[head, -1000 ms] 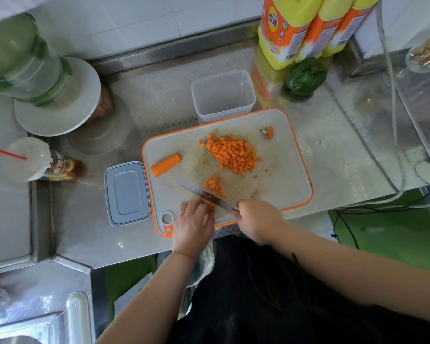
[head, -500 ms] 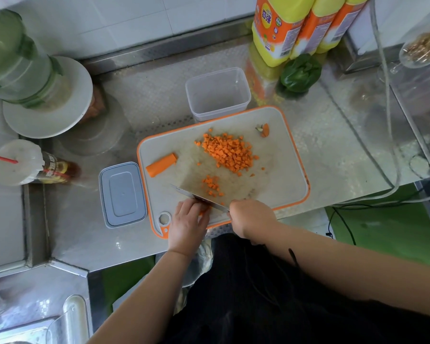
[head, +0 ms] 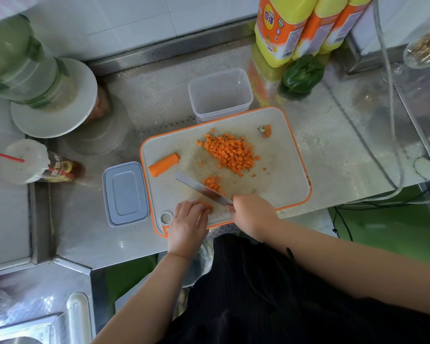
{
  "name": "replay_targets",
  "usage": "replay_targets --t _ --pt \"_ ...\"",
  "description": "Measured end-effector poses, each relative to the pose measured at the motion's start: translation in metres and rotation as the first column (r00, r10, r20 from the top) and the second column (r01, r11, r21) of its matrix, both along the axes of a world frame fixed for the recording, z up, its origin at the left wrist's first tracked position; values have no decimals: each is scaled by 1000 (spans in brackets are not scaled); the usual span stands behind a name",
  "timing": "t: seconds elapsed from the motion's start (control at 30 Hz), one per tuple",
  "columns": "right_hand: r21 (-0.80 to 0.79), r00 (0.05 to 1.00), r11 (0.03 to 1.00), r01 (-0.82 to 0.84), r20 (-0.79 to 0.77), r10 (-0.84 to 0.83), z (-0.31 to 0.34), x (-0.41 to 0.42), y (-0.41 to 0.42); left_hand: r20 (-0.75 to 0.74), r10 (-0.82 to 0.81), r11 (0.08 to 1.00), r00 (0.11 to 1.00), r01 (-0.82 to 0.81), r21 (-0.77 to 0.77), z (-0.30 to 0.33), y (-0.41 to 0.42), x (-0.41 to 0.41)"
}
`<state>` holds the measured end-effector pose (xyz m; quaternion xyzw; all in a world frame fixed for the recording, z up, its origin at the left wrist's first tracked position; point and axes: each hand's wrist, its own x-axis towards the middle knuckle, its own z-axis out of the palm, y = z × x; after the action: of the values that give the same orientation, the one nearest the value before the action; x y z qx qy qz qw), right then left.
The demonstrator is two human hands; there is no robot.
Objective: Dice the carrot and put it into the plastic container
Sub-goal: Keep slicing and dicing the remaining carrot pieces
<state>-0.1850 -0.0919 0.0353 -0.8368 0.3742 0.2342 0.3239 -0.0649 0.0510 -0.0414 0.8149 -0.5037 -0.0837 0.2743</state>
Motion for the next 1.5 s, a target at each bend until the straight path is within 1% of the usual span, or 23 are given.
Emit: replay_targets --t 0.17,0.37,0.57,0.7,0.77,0.87,0.93,1.03,1.17,1.33,1.43,1.5 --pt "-14 997 997 -78 -4 78 1 -4 8 74 -9 1000 997 9 -1 1 3 -5" --pt "-18 989 989 -147 -36 147 3 -3 9 35 -1 999 999 -1 36 -3 -1 -2" --pt "-3 978 988 -154 -139 152 5 8 11 22 21 999 1000 -21 30 -5 -2 -2" --pt "-24 983 987 -159 -98 156 2 13 16 18 10 1000 1000 -10 20 -5 -1 -2" --pt "-21 990 992 -126 -66 124 0 14 14 18 3 1000 1000 -4 26 -5 -1 -1" --pt "50 1000 999 11 -20 -10 -3 13 7 0 4 999 1000 -4 41 -4 0 -1" --pt "58 1000 998 31 -3 -31 -2 10 4 -19 -3 999 1000 4 47 -2 1 0" --pt "17 1000 1000 -10 24 10 1 1 3 -31 0 999 1000 1 42 0 1 1" --pt "-5 997 998 -60 48 60 4 -2 6 16 -10 1000 1000 10 10 3 6 1" --pt "-14 989 989 -147 0 147 7 0 12 24 -4 998 1000 2 67 0 6 1" --pt "-58 982 980 -190 -31 189 5 1 13 13 -11 997 1000 10 71 0 5 2" --pt "-54 978 978 -201 -61 197 7 3 14 7 -14 998 1000 14 66 -1 4 3"
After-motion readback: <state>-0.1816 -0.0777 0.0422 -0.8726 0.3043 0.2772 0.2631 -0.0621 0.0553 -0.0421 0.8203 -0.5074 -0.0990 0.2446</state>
